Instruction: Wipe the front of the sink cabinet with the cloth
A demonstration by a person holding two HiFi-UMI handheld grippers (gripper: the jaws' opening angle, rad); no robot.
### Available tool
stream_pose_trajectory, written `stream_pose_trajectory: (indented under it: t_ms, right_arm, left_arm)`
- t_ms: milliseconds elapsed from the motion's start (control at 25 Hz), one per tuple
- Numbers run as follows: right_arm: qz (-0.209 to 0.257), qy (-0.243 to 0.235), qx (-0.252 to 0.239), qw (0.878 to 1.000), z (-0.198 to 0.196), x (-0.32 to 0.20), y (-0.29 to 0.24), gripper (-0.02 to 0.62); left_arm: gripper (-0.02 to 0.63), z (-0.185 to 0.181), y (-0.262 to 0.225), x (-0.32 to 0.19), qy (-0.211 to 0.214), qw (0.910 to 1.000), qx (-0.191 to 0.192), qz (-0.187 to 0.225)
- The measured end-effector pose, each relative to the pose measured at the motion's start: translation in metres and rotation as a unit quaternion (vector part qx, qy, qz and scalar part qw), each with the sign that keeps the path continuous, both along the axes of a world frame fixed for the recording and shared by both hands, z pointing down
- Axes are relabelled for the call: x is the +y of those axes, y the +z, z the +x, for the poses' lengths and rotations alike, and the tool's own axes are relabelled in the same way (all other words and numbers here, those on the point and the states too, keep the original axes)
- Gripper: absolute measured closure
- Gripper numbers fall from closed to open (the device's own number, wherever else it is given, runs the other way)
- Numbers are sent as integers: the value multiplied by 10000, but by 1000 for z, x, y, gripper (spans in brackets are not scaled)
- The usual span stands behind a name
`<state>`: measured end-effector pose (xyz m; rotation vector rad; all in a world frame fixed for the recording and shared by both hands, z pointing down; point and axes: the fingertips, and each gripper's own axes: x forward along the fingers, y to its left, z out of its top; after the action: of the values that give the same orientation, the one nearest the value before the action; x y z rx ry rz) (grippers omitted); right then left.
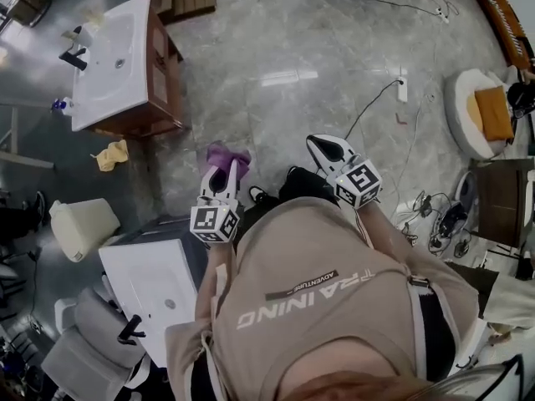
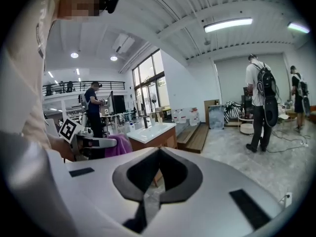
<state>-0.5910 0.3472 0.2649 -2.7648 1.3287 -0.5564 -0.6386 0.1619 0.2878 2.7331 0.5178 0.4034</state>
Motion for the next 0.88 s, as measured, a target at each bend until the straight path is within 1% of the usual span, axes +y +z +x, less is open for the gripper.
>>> stream_pose_trajectory:
  t_ms: [80,160,200,240,320,400,480,560,720,880]
  right_arm:
    - [-177,19,34,9998,5,2,3,584]
    - [-525,-54,157,9985,8,6,6,584]
    - [-626,-98,179,9978,8,8,8,584]
    - [-603,-115,129,9980,8,10,10,584]
    - [-341,-13,-80,9994,17,15,15,584]
    - [-150,187,-214,9995,38,24,18,584]
    - [18,323,-242,9992,61,27,20,584]
    - [176,322,-209,9991,82,23,21,584]
    - [334,59,-118,9994,120,18,18,584]
    - [655,133,-102,9977,184,41,11,584]
  left_arm:
    - [569,10,5,-3,31,9998,-58,-167]
    - [569,20,8,3,131,9997,-73,-186]
    - [569,24,9,8,201,9996,-80,-186]
    - [569,29,10,13,271,9994,-93,-196]
    - [569,44,12,23,394,9988,-151,-234]
    - [569,64,10,39,534,9980,-207,-275]
    - [569,82,3,54,729,9969,-207,-207]
    - [569,103,-4,61,858,9961,-192,-64]
    - [569,143,-14,62,727,9968,-303,170]
    - [569,190,-20,62,416,9979,-472,125]
